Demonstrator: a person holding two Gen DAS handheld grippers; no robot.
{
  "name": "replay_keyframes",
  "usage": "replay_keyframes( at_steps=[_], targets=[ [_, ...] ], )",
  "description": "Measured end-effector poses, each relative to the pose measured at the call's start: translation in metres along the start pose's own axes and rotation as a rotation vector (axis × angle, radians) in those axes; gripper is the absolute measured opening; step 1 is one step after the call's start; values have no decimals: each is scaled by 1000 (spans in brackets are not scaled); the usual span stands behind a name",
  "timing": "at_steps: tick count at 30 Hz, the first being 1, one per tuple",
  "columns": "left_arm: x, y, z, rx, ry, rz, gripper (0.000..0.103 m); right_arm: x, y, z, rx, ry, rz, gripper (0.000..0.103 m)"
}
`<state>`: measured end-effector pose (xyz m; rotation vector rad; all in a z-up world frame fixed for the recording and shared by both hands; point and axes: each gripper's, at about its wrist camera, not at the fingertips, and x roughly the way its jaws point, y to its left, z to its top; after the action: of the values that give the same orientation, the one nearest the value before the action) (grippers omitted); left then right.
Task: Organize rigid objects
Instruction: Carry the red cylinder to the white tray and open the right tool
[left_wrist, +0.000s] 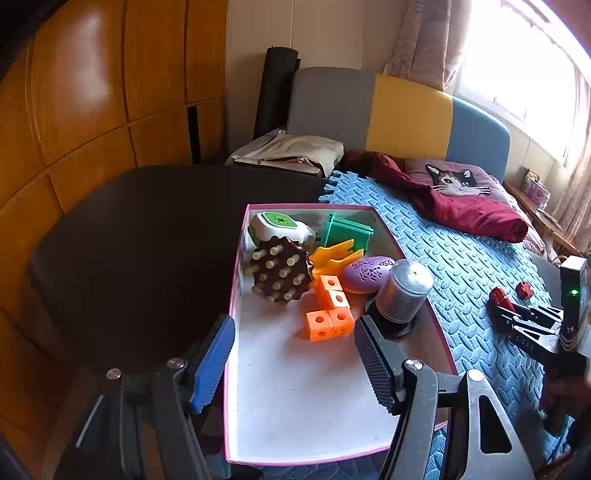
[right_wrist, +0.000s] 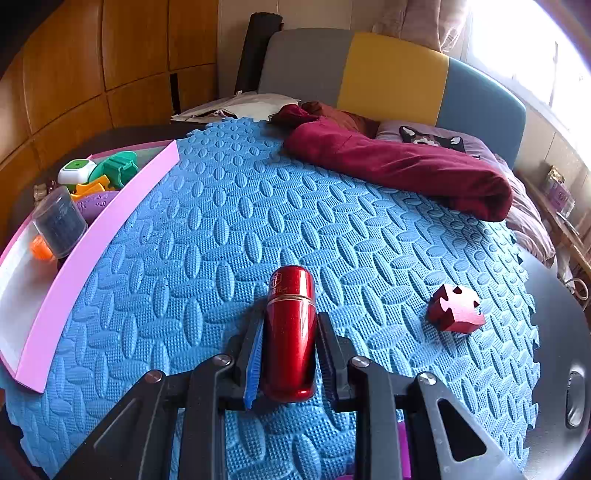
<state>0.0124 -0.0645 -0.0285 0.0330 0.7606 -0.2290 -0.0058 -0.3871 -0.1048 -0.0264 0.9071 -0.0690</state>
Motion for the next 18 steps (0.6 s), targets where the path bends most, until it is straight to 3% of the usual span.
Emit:
replay_keyframes(
  at_steps=[12,18],
  targets=[
    [-1,13,0,-29,-2,-2,68,-1,10,2,41,11,-87,25],
    [-2,19,0,-35,-7,7,68,-2,8,4,104,38,-72,26]
  ],
)
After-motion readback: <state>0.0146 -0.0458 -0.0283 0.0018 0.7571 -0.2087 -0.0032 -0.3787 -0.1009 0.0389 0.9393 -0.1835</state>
